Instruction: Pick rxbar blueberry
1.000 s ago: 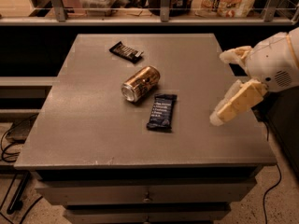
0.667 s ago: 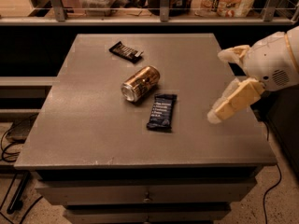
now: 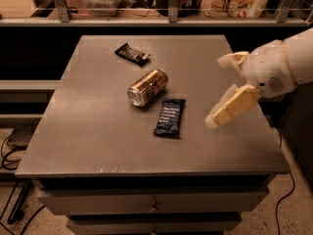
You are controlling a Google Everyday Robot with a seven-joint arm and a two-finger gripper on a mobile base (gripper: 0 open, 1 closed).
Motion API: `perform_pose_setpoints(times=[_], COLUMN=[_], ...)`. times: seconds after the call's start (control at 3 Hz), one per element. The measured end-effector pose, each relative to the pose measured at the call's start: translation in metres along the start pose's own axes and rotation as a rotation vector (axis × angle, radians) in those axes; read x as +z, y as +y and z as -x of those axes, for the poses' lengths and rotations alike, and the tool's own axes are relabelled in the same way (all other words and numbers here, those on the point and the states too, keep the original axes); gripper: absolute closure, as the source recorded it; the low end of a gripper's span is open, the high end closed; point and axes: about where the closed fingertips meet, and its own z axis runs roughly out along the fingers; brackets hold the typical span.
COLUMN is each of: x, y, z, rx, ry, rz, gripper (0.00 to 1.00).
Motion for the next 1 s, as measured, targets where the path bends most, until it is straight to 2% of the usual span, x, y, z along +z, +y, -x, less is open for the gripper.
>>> perform_pose_setpoints(times=[0.67, 1.0], x=[0.066, 0.089], y=[-0.010, -0.007], z=[0.000, -0.002], rx=[-0.016, -0.018], ry=[-0.038, -0.050], rz=[0.060, 0.098], gripper=[0.00, 0.00])
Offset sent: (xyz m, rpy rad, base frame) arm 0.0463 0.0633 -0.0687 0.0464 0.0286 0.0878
